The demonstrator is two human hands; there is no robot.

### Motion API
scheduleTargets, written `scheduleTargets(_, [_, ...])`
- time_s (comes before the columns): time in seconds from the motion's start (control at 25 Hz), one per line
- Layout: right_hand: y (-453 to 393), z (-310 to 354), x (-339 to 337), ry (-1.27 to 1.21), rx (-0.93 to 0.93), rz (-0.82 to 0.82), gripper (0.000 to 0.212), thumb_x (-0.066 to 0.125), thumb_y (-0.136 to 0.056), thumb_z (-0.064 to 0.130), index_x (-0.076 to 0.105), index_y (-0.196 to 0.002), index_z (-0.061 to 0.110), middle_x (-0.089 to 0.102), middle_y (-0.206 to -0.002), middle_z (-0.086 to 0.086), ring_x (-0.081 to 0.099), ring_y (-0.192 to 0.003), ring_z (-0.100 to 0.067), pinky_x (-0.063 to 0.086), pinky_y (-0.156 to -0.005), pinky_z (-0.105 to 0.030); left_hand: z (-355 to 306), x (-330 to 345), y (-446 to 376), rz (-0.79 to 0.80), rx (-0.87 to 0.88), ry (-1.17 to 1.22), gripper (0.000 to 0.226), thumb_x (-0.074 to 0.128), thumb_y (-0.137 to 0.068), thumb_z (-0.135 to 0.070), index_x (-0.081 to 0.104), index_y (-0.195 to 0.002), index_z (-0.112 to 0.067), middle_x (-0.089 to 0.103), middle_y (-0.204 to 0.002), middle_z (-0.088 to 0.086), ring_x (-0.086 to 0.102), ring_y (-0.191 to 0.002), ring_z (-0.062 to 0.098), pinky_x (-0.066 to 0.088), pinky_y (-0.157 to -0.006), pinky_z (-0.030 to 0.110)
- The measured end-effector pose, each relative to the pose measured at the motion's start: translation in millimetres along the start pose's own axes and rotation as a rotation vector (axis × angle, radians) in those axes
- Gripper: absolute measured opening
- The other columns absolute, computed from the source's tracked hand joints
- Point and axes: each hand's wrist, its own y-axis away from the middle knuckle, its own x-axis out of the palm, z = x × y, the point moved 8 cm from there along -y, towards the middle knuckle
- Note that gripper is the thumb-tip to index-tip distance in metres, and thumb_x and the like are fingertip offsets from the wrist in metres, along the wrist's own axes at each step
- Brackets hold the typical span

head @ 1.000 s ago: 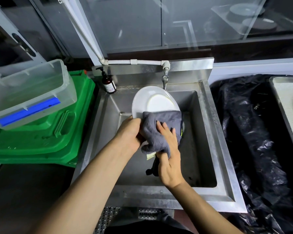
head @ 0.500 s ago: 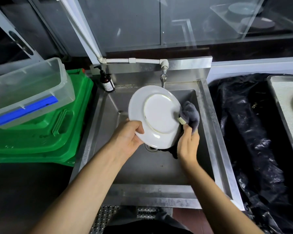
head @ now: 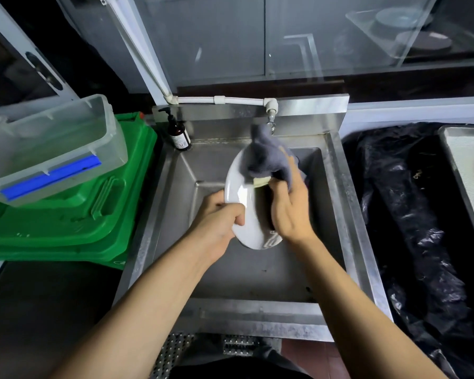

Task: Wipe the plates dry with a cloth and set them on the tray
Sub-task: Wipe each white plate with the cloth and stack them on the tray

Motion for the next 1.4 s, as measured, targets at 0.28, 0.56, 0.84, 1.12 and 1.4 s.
scheduleTargets(0.28, [10.9, -30.4, -4.9, 0.039, 0.212, -0.075, 0.048, 0.037, -0.090, 0.031, 0.060, -0.128, 0.014, 0.061, -0.129, 0.000, 0.051, -0.126, -0.019, 0.035, -0.115, -0.055, 16.3, -3.9, -3.4, 0.059, -0.088, -0.024, 0.024, 0.049, -0.048, 0.000, 0.055, -0.071, -0.003, 0.052, -0.075, 0.010, 0.050, -0.076, 0.028, 0.045, -0.068, 0.036])
scheduleTargets(0.56, [42.3, -21.3, 16.8, 0.031, 0.077, 0.132, 0.059, 0.034, -0.092, 0.031, 0.047, -0.148, 0.020, 0.046, -0.152, 0.012, 0.038, -0.145, -0.006, 0.024, -0.123, -0.033, 20.8, -5.5, -9.0, -0.006, -0.104, -0.016, 0.029, 0.046, -0.048, 0.002, 0.057, -0.074, 0.007, 0.054, -0.078, 0.018, 0.055, -0.082, 0.030, 0.046, -0.082, 0.047])
scheduleTargets(0.84, [69.8, -22.0, 18.3, 0.032, 0.097, 0.093, 0.055, 0.034, -0.095, 0.026, 0.052, -0.146, 0.019, 0.052, -0.151, 0.013, 0.042, -0.143, -0.007, 0.029, -0.122, -0.044, 18.7, -4.2, -17.2, -0.057, -0.130, 0.156, 0.024, 0.052, -0.068, 0.013, 0.067, -0.080, -0.001, 0.067, -0.077, 0.018, 0.067, -0.070, 0.030, 0.057, -0.071, 0.037])
scheduleTargets(1.12, [119.0, -29.3, 4.0, 0.089, -0.154, 0.120, 0.056, 0.035, -0.096, 0.022, 0.045, -0.150, 0.026, 0.043, -0.159, -0.003, 0.036, -0.150, -0.026, 0.019, -0.126, -0.044, 18.2, -14.7, -29.3, -0.058, -0.173, 0.247, 0.038, 0.029, -0.070, 0.017, 0.061, -0.077, -0.002, 0.066, -0.065, 0.016, 0.064, -0.055, 0.027, 0.055, -0.053, 0.029])
scheduleTargets(1.4, [117.5, -93.7, -48.7, -0.091, 0.533, -0.293, 0.026, 0.039, -0.092, 0.021, 0.063, -0.099, 0.021, 0.062, -0.077, 0.016, 0.051, -0.074, -0.003, 0.045, -0.075, -0.030, 34.1, -2.6, -33.7, 0.039, -0.157, 0.248, 0.052, 0.041, -0.064, 0.014, 0.073, -0.096, -0.012, 0.077, -0.097, 0.008, 0.075, -0.092, 0.028, 0.060, -0.082, 0.045])
